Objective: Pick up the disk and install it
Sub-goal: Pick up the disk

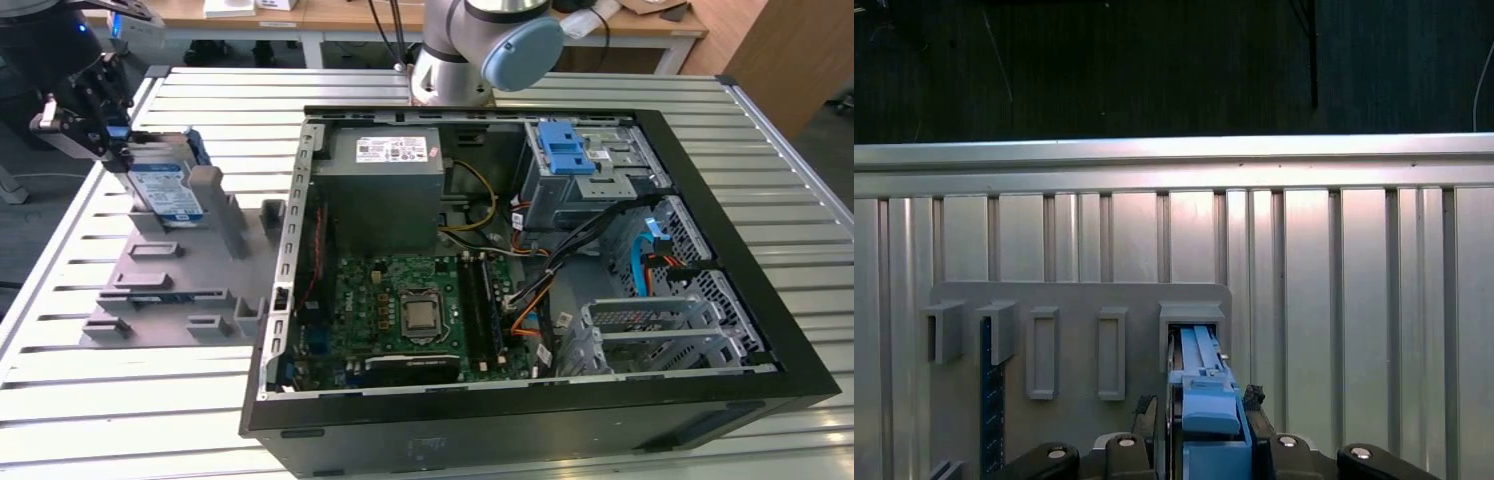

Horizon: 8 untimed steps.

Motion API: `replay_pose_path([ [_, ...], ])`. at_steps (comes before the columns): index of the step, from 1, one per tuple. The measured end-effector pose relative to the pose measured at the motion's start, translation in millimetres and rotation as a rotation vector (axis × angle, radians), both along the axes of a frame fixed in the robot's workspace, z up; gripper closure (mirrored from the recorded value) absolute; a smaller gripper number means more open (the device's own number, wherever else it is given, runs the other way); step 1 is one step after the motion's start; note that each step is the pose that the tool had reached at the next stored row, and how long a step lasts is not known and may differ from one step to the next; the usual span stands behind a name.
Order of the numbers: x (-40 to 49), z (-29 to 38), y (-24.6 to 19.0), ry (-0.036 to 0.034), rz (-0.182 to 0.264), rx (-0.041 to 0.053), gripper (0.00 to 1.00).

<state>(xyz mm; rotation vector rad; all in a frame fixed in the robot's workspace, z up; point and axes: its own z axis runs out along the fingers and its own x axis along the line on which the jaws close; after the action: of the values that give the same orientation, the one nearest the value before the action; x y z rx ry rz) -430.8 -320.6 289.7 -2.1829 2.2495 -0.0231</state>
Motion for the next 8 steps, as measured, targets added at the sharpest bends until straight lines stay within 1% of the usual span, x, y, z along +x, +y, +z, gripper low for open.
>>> replay_pose_path([
  [7,0.0,0.0,0.0,0.0,0.0,-0.0001,0.56],
  [8,0.0,0.0,0.0,0.0,0.0,0.0,0.57],
])
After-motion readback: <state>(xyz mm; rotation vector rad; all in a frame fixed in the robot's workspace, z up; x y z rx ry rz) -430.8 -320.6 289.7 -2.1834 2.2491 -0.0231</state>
